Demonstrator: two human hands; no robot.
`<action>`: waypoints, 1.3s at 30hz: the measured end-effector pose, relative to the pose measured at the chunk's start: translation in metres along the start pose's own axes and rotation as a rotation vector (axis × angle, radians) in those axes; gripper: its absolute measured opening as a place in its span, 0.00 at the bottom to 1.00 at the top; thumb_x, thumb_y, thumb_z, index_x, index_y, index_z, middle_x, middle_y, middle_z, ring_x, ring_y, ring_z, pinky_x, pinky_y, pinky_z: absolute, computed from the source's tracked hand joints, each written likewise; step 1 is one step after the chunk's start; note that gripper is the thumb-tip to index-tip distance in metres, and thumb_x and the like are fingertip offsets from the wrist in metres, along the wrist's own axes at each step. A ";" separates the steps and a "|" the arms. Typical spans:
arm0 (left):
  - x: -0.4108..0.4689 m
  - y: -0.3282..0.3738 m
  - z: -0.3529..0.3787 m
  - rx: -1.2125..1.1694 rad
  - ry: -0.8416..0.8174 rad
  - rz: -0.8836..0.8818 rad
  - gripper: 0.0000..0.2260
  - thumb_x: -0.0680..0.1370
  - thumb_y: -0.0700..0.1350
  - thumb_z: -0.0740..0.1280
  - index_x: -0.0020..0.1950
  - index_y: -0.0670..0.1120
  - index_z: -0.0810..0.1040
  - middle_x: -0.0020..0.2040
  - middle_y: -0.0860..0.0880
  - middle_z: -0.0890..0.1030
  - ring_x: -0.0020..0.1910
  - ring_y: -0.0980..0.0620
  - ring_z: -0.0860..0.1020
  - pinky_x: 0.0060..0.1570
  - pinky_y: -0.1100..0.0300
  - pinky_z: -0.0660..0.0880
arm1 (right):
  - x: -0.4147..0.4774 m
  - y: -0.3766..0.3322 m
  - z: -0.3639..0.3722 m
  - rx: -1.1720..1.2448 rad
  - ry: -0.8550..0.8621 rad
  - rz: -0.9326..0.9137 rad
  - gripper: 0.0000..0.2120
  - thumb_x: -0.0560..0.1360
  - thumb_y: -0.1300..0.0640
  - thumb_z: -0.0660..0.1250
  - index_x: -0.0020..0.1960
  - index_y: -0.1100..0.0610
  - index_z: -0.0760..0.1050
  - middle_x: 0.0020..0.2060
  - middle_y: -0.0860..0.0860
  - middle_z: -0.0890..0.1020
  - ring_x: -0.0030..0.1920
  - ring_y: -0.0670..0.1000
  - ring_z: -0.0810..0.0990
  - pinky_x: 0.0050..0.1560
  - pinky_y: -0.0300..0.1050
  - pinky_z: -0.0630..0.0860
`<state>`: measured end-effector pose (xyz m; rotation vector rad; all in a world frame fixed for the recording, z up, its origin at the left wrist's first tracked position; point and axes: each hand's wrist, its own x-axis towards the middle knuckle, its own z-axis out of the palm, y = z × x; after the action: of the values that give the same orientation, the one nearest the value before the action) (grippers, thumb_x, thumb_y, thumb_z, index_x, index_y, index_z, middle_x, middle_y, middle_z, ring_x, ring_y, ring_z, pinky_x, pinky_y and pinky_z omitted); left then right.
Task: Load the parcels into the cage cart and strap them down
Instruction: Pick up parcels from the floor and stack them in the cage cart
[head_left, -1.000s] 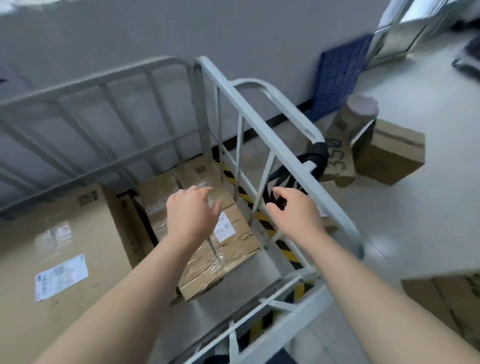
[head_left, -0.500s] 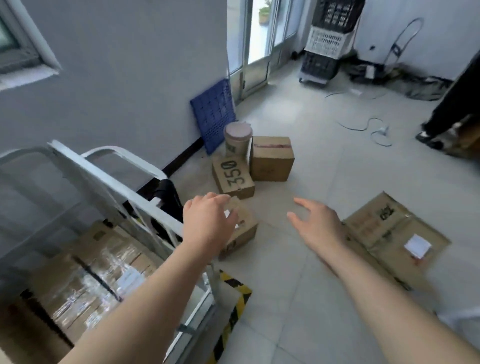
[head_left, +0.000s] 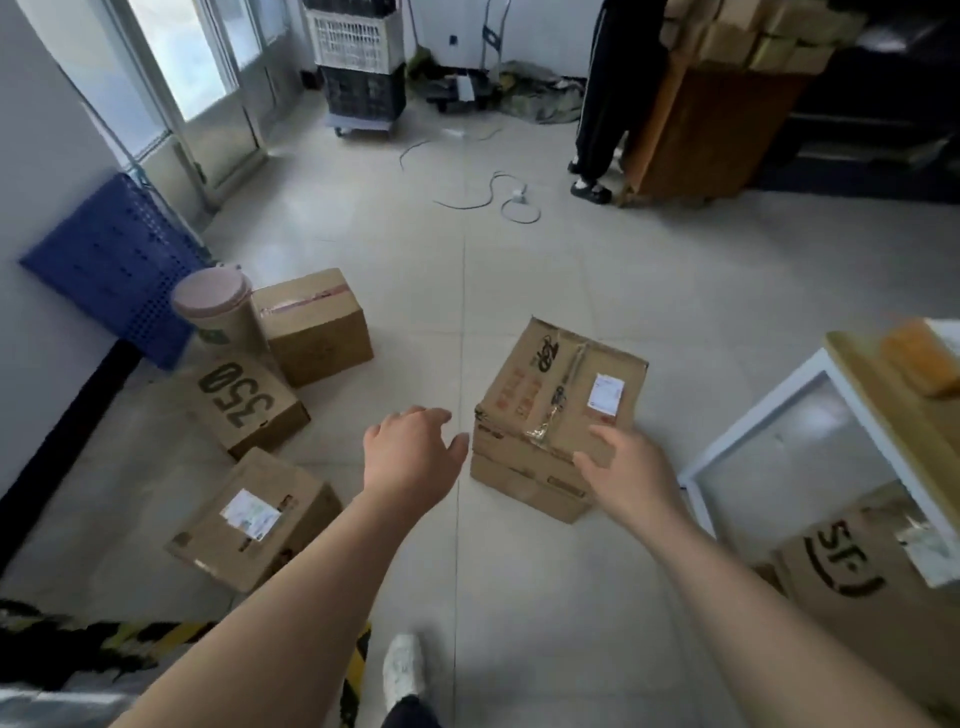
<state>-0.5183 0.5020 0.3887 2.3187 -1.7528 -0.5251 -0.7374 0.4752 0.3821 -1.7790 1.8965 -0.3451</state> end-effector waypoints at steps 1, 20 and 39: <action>0.016 0.007 0.007 0.006 -0.029 0.013 0.21 0.79 0.59 0.59 0.69 0.52 0.73 0.65 0.51 0.77 0.64 0.47 0.74 0.64 0.50 0.66 | 0.012 0.010 0.000 -0.004 0.005 0.026 0.21 0.75 0.51 0.66 0.68 0.52 0.73 0.64 0.51 0.78 0.63 0.53 0.75 0.59 0.44 0.72; 0.316 0.071 0.179 0.120 -0.433 0.062 0.29 0.77 0.57 0.64 0.76 0.50 0.61 0.68 0.46 0.71 0.65 0.44 0.70 0.64 0.47 0.70 | 0.259 0.148 0.092 0.073 -0.037 0.479 0.26 0.75 0.47 0.65 0.72 0.51 0.68 0.65 0.54 0.75 0.65 0.55 0.72 0.61 0.47 0.71; 0.435 0.007 0.422 0.146 -0.581 -0.247 0.51 0.68 0.66 0.71 0.76 0.64 0.37 0.76 0.38 0.49 0.75 0.36 0.54 0.72 0.41 0.56 | 0.392 0.310 0.270 0.109 -0.168 0.730 0.45 0.67 0.40 0.73 0.76 0.37 0.49 0.73 0.61 0.57 0.73 0.62 0.60 0.69 0.62 0.64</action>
<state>-0.5842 0.1098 -0.0695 2.6911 -1.7667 -1.2595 -0.8629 0.1666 -0.0777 -0.9135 2.1875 -0.0265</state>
